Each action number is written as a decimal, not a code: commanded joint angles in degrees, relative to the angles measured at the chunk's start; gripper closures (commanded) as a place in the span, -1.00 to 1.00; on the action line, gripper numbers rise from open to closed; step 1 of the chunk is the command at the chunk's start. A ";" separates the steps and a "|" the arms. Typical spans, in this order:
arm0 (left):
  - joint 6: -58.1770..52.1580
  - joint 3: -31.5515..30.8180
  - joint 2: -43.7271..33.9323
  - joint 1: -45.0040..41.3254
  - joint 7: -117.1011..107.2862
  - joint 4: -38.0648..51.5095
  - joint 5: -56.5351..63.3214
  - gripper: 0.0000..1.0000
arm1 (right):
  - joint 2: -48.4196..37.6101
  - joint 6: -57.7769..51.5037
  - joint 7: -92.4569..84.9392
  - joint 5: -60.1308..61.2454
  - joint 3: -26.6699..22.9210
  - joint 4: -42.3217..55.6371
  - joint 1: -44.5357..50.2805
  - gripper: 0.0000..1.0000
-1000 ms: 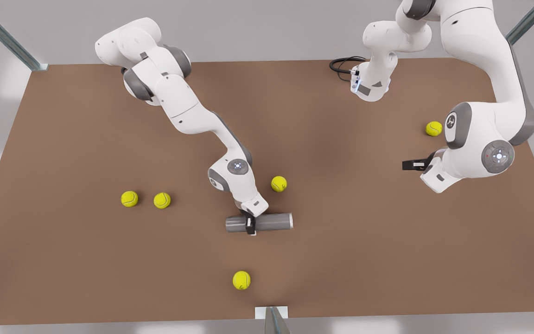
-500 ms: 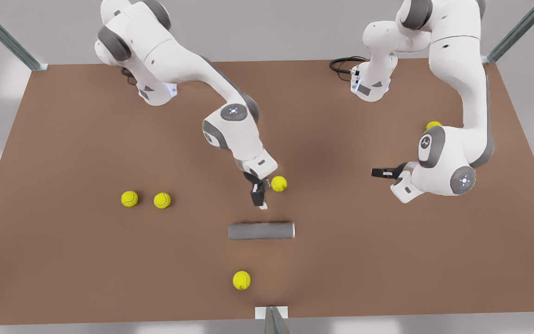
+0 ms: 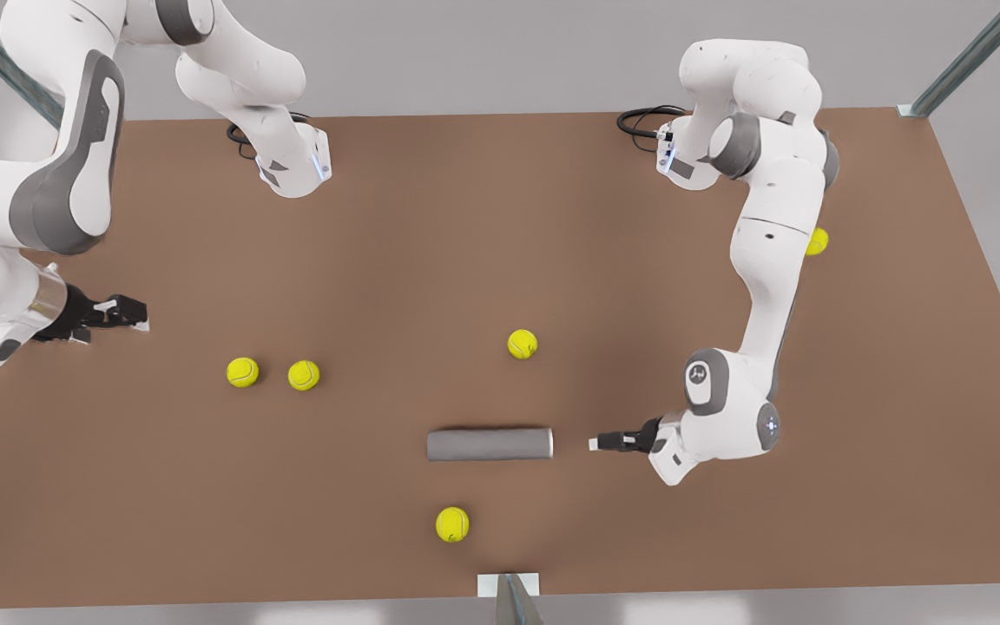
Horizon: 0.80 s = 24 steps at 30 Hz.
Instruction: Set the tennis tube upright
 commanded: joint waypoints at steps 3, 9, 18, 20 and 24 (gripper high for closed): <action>8.84 -1.81 2.02 -0.07 7.24 1.51 -2.03 -1.00 | -4.01 -1.45 12.86 0.56 0.03 -5.67 0.20 -1.00; 3.66 -3.12 3.25 -1.21 6.89 1.42 -4.05 -1.00 | -4.36 -1.45 15.32 0.65 0.56 -6.46 0.72 -1.00; 6.82 -3.12 6.07 -4.55 6.98 2.21 -5.11 -1.00 | -4.89 0.22 15.32 0.74 0.56 -8.39 0.81 -1.00; 7.09 -3.12 6.15 -4.55 7.15 2.21 -5.11 -1.00 | -4.80 0.57 15.32 0.74 0.56 -8.92 0.81 -1.00; 10.95 -4.35 7.82 -4.90 7.07 4.14 -5.11 -1.00 | -4.80 1.89 15.41 0.74 0.56 -10.24 1.08 -1.00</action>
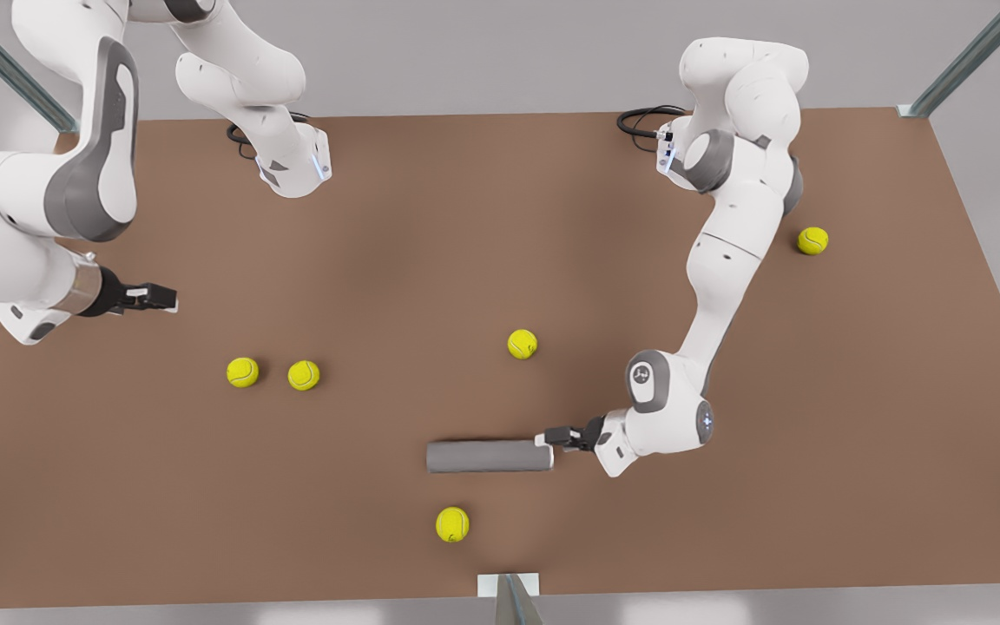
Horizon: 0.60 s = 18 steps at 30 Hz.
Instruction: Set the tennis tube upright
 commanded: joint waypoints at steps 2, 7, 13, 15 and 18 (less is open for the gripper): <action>3.55 -0.13 0.41 -0.07 1.79 0.46 0.02 -1.00 | -0.27 1.49 4.22 0.04 -0.02 -0.68 0.01 -1.00; 5.03 -0.04 0.50 0.19 2.84 0.37 0.11 -1.00 | -0.44 2.81 4.22 0.13 -0.02 -1.82 0.01 -1.00; 8.47 -1.71 2.61 -0.16 2.67 3.27 0.02 -1.00 | -0.44 2.81 4.22 0.13 -0.02 -1.91 0.10 -1.00; 8.56 -2.06 2.96 -0.16 2.49 3.62 0.02 -1.00 | -0.53 3.16 4.22 0.13 -0.02 -2.35 0.10 -1.00; 10.23 -2.15 3.31 -0.68 2.40 3.62 0.02 -1.00 | -1.23 2.90 4.30 0.13 -0.02 -2.35 0.27 -1.00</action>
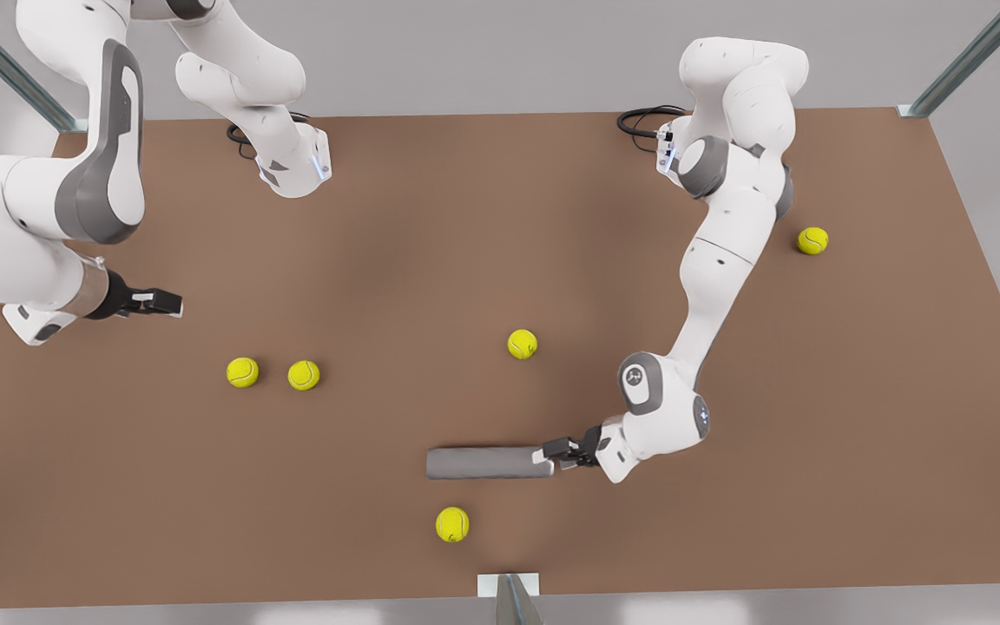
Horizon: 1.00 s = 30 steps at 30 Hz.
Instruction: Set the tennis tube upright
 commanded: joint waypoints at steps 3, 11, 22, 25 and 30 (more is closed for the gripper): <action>2.09 -0.11 0.82 -0.40 0.60 0.24 0.01 -1.00 | -0.61 -0.05 1.61 -0.04 -0.02 0.01 0.05 -1.00; -0.72 -1.43 1.44 -1.01 0.33 -0.20 -1.92 -1.00 | -0.43 0.48 2.14 0.05 -0.02 -0.43 0.40 -1.00; -2.04 -1.43 1.35 -2.33 -3.62 -0.20 -3.06 -1.00 | -0.52 1.79 2.23 0.05 -0.02 -1.92 0.40 -1.00; -3.53 -1.69 0.73 -2.33 -6.52 -0.11 -4.20 -1.00 | -0.60 2.15 2.23 0.05 -0.02 -2.27 0.40 -1.00; -8.10 -1.61 -0.67 -2.25 -11.09 0.06 -4.12 -1.00 | -1.13 1.97 2.23 0.05 -0.02 -2.36 0.40 -1.00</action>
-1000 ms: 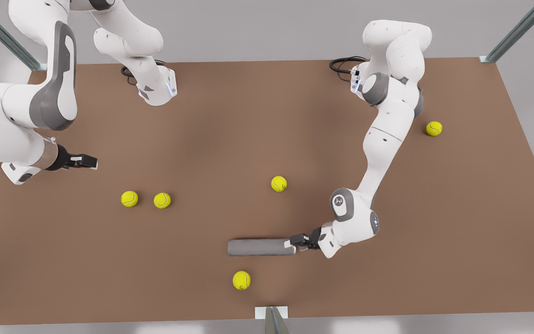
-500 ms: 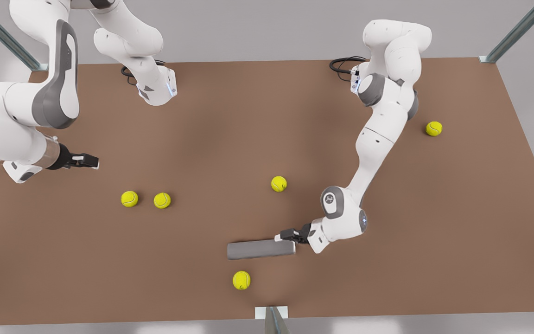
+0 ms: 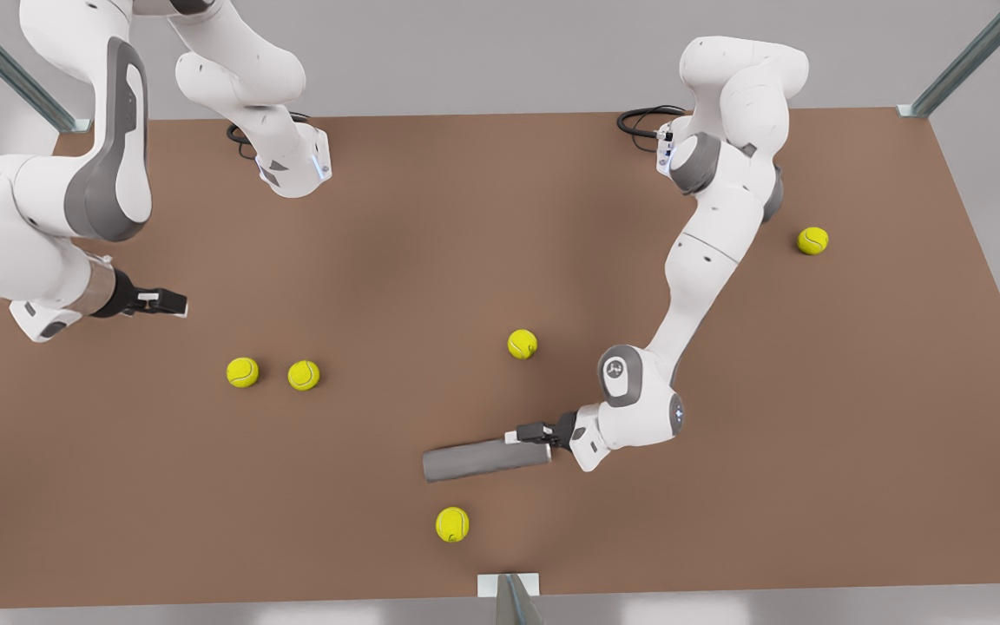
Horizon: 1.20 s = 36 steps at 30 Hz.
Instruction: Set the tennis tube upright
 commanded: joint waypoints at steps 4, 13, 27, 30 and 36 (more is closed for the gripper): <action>-4.83 -0.08 -2.47 0.21 -12.88 0.06 -0.13 -1.00 | -0.03 0.72 0.47 0.04 -0.02 -0.69 -0.01 -1.00; -4.83 -2.01 -4.23 0.21 -16.49 0.06 -0.66 -0.06 | -0.03 2.39 -0.14 -0.05 -0.20 -2.01 -0.63 -1.00; -11.07 -1.75 -8.53 1.71 -19.13 -0.29 -0.40 0.57 | 0.15 -3.59 0.30 -1.46 -0.11 7.48 2.10 -1.00; -13.09 -1.66 -10.46 1.80 -22.82 -0.38 3.12 0.57 | -1.60 -5.34 0.30 -2.42 -0.11 7.22 1.75 -1.00; -25.04 5.11 -18.29 0.04 -33.90 -0.38 24.03 0.57 | -5.21 -5.17 0.74 -4.71 2.00 5.46 0.69 -1.00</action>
